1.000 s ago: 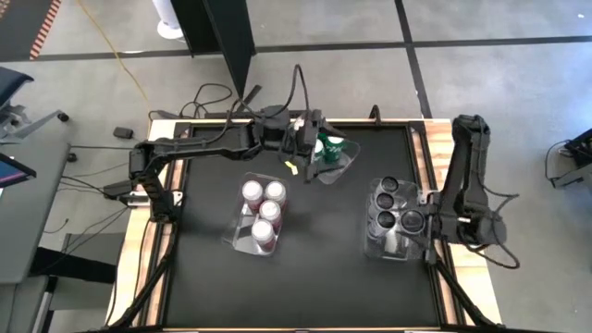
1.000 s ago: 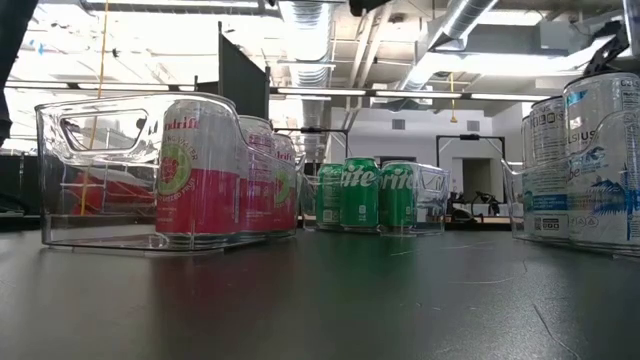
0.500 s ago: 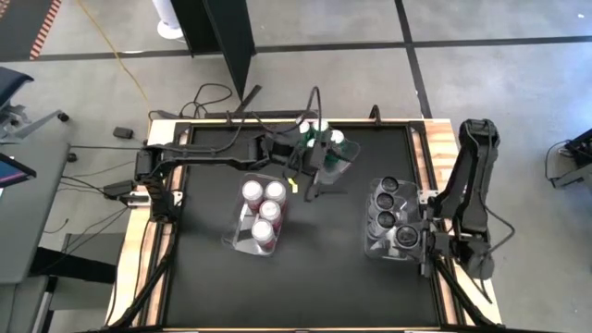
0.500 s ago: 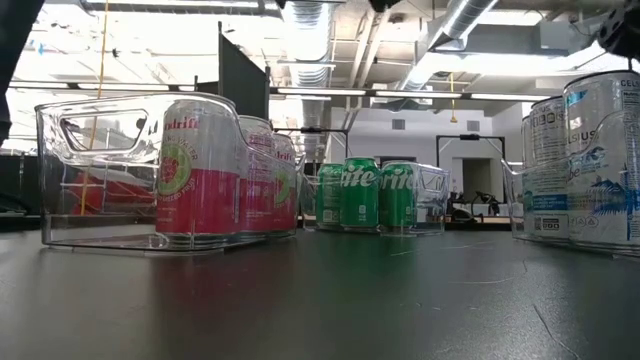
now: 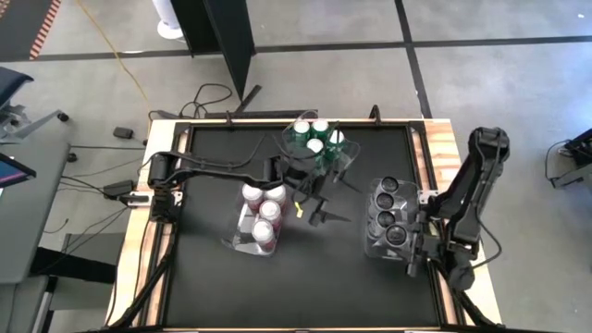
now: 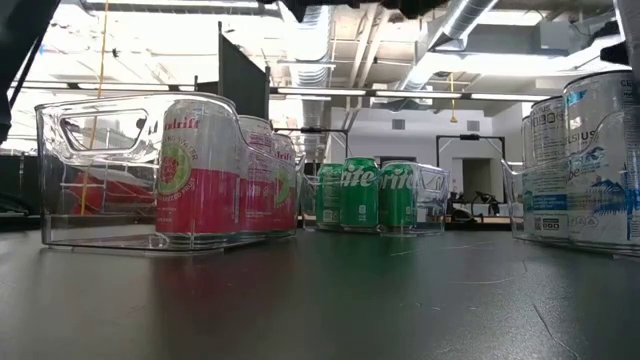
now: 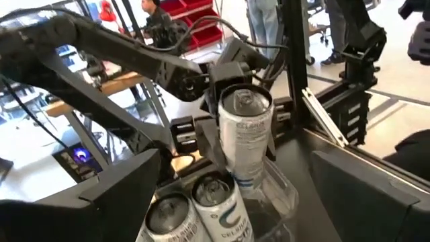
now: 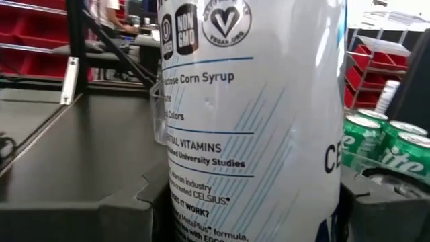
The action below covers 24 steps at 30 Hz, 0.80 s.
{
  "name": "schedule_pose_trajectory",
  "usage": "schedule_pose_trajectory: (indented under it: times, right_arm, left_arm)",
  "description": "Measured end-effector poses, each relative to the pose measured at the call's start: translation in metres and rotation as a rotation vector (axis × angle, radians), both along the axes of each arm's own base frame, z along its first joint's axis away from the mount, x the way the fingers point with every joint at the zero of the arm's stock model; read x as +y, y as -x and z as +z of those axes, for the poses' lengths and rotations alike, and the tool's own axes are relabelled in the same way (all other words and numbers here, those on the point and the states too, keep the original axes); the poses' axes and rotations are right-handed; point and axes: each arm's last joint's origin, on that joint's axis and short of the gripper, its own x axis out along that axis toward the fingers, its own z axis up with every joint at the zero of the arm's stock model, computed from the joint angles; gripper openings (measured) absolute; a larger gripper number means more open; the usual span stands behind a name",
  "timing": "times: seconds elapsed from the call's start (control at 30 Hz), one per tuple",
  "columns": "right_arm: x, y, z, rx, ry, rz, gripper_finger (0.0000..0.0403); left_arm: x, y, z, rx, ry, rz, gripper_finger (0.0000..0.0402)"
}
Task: Sort soda cans
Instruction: Put the white blue soda can into the right transparent bin
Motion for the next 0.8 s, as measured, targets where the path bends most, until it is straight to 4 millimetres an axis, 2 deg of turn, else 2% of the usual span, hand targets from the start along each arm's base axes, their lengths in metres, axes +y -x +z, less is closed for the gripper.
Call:
schedule_pose_trajectory:
  times: [0.53, 0.8]
  right_arm:
    - [0.006, -0.012, -0.024, -0.071, -0.086, -0.085, 0.0247]
    - [0.009, -0.013, -0.026, -0.080, -0.124, -0.085, 0.0246]
  left_arm:
    - [0.000, 0.001, 0.001, 0.007, 0.020, 0.003, 0.0377]
    - [0.000, 0.001, 0.000, 0.020, 0.020, 0.005, 0.0377]
